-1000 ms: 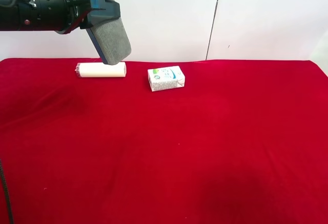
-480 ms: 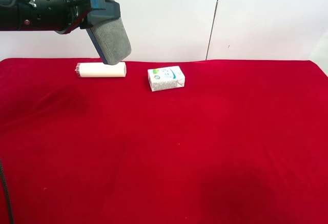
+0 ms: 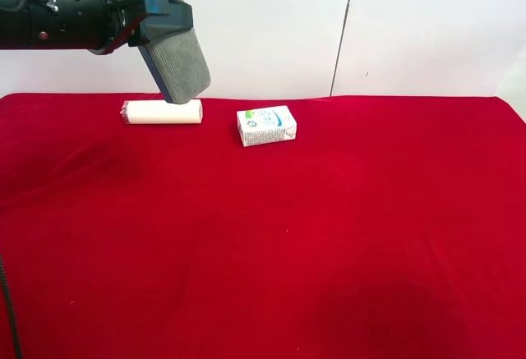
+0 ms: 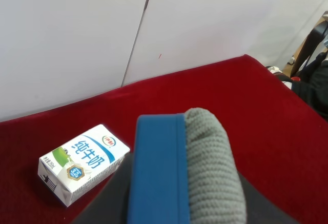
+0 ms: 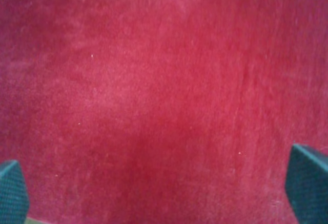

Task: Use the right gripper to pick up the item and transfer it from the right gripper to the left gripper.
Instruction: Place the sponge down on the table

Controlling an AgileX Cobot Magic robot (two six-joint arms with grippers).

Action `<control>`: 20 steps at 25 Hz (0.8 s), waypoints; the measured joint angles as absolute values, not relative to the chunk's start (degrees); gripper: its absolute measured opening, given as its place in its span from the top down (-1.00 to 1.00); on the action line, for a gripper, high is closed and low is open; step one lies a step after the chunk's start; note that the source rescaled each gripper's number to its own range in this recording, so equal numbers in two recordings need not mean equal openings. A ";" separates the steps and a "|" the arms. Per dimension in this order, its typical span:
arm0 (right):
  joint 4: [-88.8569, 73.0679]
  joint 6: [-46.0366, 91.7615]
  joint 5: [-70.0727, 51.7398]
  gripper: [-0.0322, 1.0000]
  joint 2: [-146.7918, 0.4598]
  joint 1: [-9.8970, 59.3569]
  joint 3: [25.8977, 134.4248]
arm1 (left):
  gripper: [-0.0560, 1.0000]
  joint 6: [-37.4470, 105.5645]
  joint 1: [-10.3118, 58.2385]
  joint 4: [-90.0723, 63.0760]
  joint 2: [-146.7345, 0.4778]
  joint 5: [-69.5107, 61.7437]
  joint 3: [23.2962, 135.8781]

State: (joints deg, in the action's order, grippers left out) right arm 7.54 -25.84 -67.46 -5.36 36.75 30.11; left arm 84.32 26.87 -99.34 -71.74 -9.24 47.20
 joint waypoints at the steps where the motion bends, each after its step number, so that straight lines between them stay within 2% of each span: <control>1: 7.49 -25.97 -67.51 -1.00 -5.36 36.75 30.11 | 0.87 84.32 26.87 -99.34 -71.74 -9.24 47.20; 12: 9.56 -24.31 -65.11 -1.00 -5.36 36.75 30.11 | 0.87 84.32 26.87 -99.34 -71.74 -9.24 47.20; 20: 9.40 -11.44 -61.32 -1.00 -5.36 36.75 27.99 | 0.87 84.38 26.87 -99.34 -71.74 -9.24 47.20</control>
